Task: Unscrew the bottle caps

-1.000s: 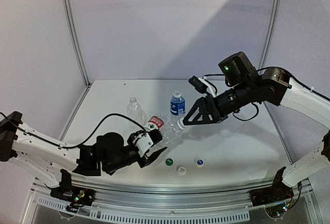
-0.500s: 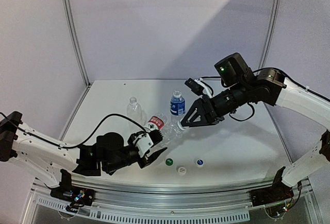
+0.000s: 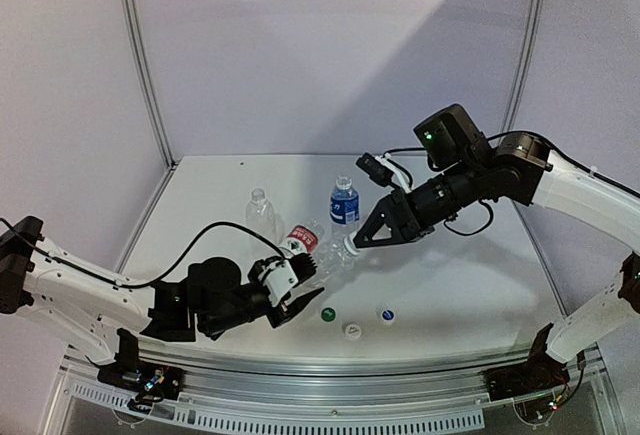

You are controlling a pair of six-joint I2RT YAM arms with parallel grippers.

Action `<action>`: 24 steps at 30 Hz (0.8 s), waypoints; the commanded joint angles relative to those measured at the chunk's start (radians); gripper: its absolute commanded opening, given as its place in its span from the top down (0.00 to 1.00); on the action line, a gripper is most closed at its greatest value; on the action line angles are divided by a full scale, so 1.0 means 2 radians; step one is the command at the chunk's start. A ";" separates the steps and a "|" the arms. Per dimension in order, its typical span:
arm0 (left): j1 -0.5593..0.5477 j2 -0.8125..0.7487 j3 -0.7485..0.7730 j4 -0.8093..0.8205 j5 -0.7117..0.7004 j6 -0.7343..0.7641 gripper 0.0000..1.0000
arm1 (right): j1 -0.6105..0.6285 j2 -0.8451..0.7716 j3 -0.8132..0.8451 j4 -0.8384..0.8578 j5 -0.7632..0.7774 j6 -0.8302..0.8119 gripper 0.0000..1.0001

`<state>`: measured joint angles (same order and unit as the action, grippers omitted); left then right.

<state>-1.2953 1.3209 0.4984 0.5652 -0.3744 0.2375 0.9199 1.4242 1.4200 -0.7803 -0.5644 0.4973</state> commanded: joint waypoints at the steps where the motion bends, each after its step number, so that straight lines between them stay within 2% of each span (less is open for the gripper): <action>1: 0.006 0.009 0.016 -0.022 0.062 -0.005 0.81 | 0.001 -0.005 0.002 -0.002 0.059 -0.113 0.86; 4: 0.006 0.019 0.029 -0.047 0.122 -0.010 0.81 | 0.001 -0.026 0.002 -0.008 0.107 -0.248 0.86; 6: 0.006 0.025 0.043 -0.068 0.176 -0.018 0.81 | 0.003 -0.035 0.019 -0.028 0.172 -0.332 0.89; 7: 0.005 0.029 0.047 -0.071 0.211 -0.024 0.81 | 0.006 -0.036 0.030 -0.038 0.190 -0.350 0.89; 11: 0.006 0.041 0.056 -0.069 0.289 -0.046 0.81 | 0.038 -0.024 0.036 -0.069 0.185 -0.431 0.87; 13: 0.006 0.045 0.060 -0.071 0.325 -0.054 0.82 | 0.063 -0.019 0.022 -0.077 0.195 -0.514 0.83; 17: 0.006 0.048 0.076 -0.094 0.402 -0.067 0.82 | 0.080 -0.016 -0.002 -0.038 0.232 -0.645 0.80; 21: 0.006 0.044 0.077 -0.101 0.397 -0.068 0.82 | 0.084 -0.019 -0.030 0.010 0.240 -0.725 0.78; 24: 0.006 0.037 0.075 -0.102 0.387 -0.066 0.82 | 0.084 -0.041 -0.056 0.050 0.232 -0.749 0.73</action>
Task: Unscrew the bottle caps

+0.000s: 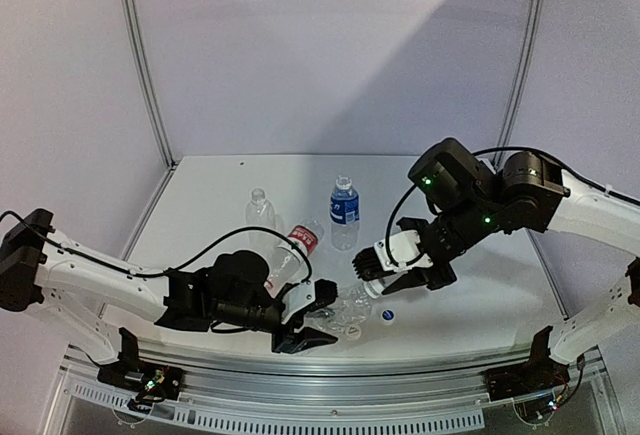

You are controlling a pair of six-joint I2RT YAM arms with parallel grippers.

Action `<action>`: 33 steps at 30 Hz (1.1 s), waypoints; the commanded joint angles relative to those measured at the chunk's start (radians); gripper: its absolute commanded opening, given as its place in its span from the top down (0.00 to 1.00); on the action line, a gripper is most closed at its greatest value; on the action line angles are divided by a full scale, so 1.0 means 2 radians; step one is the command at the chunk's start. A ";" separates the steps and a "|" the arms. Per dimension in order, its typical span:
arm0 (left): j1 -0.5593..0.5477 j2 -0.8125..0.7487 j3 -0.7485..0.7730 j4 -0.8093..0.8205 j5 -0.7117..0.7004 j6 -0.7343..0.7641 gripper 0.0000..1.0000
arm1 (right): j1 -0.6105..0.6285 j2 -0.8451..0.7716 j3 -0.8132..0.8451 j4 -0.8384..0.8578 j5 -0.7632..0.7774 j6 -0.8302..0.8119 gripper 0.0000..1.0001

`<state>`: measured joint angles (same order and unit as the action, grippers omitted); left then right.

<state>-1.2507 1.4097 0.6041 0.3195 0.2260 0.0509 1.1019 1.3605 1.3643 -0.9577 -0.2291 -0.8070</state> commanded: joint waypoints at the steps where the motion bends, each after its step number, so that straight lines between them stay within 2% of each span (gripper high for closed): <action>1: -0.016 -0.010 0.021 0.021 0.086 0.027 0.82 | -0.007 -0.021 -0.036 0.145 0.056 -0.107 0.70; 7: -0.016 -0.019 0.017 0.020 0.048 0.027 0.82 | -0.007 -0.062 -0.051 0.136 0.021 -0.074 0.47; 11: -0.016 -0.024 0.012 0.025 0.016 0.030 0.82 | -0.006 -0.082 -0.055 0.121 -0.025 0.015 0.35; 13: -0.016 -0.026 0.011 0.024 0.003 0.033 0.82 | -0.007 -0.091 -0.058 0.123 -0.044 0.092 0.32; 16: -0.016 -0.025 0.011 0.020 -0.033 0.039 0.82 | -0.006 -0.095 -0.054 0.129 -0.039 0.221 0.30; 18: -0.016 -0.025 0.010 0.020 -0.065 0.043 0.82 | -0.008 -0.082 -0.037 0.107 -0.038 0.322 0.30; 20: -0.016 -0.024 0.009 0.020 -0.105 0.049 0.82 | -0.008 -0.059 -0.012 0.069 -0.045 0.382 0.30; 23: -0.016 -0.029 0.006 0.021 -0.171 0.057 0.84 | -0.007 -0.011 0.018 0.012 -0.091 0.443 0.31; 27: -0.017 -0.046 -0.007 0.035 -0.227 0.071 0.84 | -0.008 -0.004 -0.009 0.043 -0.128 0.505 0.30; 31: -0.024 -0.055 -0.011 0.036 -0.277 0.091 0.84 | -0.018 -0.040 -0.016 0.074 -0.076 0.561 0.29; 33: -0.029 -0.053 -0.010 0.036 -0.298 0.105 0.84 | -0.039 -0.067 -0.033 0.107 -0.075 0.615 0.29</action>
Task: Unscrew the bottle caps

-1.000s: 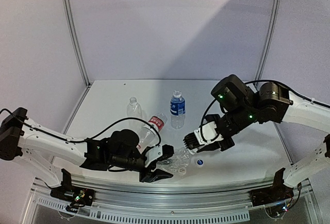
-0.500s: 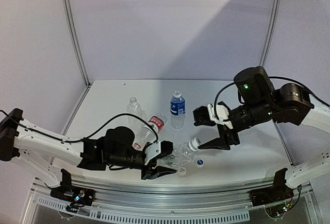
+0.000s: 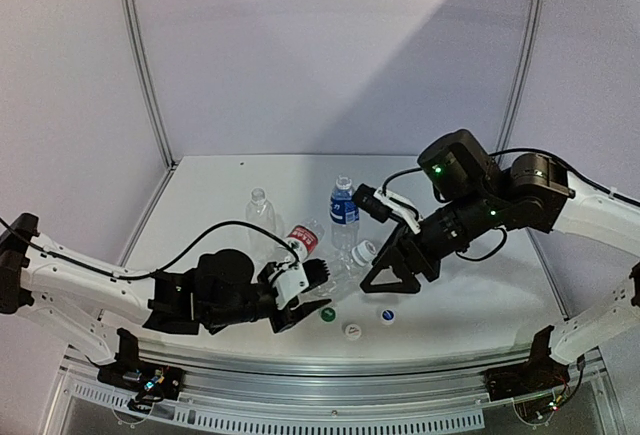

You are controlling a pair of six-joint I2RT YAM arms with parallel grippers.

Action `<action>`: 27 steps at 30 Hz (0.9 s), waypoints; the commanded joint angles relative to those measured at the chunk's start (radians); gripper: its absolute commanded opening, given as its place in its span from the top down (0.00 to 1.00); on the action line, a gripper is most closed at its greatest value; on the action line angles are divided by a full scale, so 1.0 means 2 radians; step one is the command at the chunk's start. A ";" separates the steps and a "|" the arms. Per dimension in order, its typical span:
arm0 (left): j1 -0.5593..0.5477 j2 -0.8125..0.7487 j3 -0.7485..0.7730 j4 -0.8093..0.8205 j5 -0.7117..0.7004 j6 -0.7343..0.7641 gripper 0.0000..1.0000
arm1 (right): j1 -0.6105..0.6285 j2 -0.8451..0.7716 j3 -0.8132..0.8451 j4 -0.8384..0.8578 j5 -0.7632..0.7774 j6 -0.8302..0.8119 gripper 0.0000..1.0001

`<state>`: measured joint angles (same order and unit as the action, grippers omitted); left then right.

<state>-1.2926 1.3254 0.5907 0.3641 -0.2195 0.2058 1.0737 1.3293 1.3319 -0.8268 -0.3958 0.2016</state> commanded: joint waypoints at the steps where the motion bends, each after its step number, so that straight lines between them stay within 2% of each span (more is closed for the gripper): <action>1: -0.012 -0.009 -0.003 0.014 -0.082 0.032 0.84 | -0.035 -0.061 -0.025 0.052 0.006 0.132 0.30; 6: -0.038 0.023 0.008 0.019 -0.141 0.071 0.84 | -0.064 -0.071 -0.069 0.097 -0.046 0.273 0.35; 11: -0.064 0.070 0.020 0.036 -0.209 0.119 0.85 | -0.064 -0.051 -0.099 0.141 -0.070 0.355 0.43; 19: -0.078 0.092 0.024 0.053 -0.240 0.144 0.85 | -0.064 -0.044 -0.066 0.085 -0.017 0.346 0.43; 27: -0.080 0.085 0.021 0.057 -0.242 0.144 0.85 | -0.064 -0.038 -0.075 0.075 -0.016 0.334 0.46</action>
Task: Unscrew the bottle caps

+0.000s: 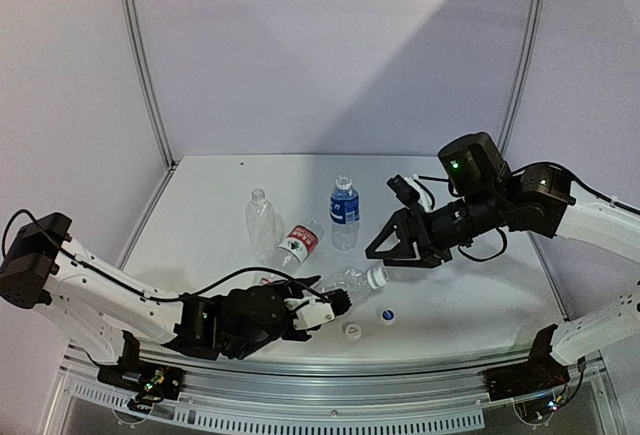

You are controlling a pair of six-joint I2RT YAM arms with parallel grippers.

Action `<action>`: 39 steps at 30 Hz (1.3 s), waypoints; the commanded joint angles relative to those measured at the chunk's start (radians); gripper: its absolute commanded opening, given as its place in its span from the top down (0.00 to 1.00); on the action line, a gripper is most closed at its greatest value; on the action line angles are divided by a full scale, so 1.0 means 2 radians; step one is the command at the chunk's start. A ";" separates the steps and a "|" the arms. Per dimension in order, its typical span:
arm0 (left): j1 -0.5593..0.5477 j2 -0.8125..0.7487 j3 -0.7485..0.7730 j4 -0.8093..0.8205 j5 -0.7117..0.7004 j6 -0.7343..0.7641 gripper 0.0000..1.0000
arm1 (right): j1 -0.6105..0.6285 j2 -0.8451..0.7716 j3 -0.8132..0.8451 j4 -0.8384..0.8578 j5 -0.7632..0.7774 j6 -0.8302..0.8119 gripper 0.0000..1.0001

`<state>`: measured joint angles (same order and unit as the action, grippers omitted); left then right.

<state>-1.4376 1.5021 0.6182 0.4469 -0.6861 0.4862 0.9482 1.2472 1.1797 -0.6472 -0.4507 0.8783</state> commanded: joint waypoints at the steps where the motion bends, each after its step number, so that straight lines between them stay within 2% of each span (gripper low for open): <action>1: -0.007 -0.004 0.007 0.016 -0.008 0.004 0.85 | -0.002 0.004 0.001 -0.017 0.012 -0.006 0.46; 11: -0.008 -0.007 0.006 0.018 -0.010 0.002 0.85 | -0.002 0.013 -0.007 -0.035 0.018 -0.022 0.50; 18: -0.008 -0.008 0.006 0.018 -0.010 -0.002 0.85 | -0.002 0.013 -0.012 -0.032 0.007 -0.025 0.58; 27: -0.007 -0.010 0.005 0.018 -0.008 -0.007 0.85 | -0.002 0.009 -0.039 -0.007 -0.033 -0.022 0.60; 31: -0.007 -0.010 0.006 0.018 -0.007 -0.009 0.85 | -0.002 0.008 -0.039 -0.008 -0.036 -0.029 0.72; 34: -0.007 -0.010 0.005 0.015 -0.001 -0.013 0.85 | -0.002 0.006 -0.032 -0.013 -0.032 -0.056 0.84; 36: -0.006 -0.010 0.007 0.008 0.010 -0.019 0.85 | -0.002 0.002 -0.024 -0.020 -0.021 -0.093 0.88; 39: -0.004 -0.012 0.011 -0.010 0.047 -0.037 0.85 | -0.002 -0.014 -0.020 -0.023 -0.003 -0.193 0.90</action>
<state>-1.4418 1.4986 0.6182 0.4500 -0.6781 0.4667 0.9459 1.2644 1.1160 -0.6712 -0.5045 0.7288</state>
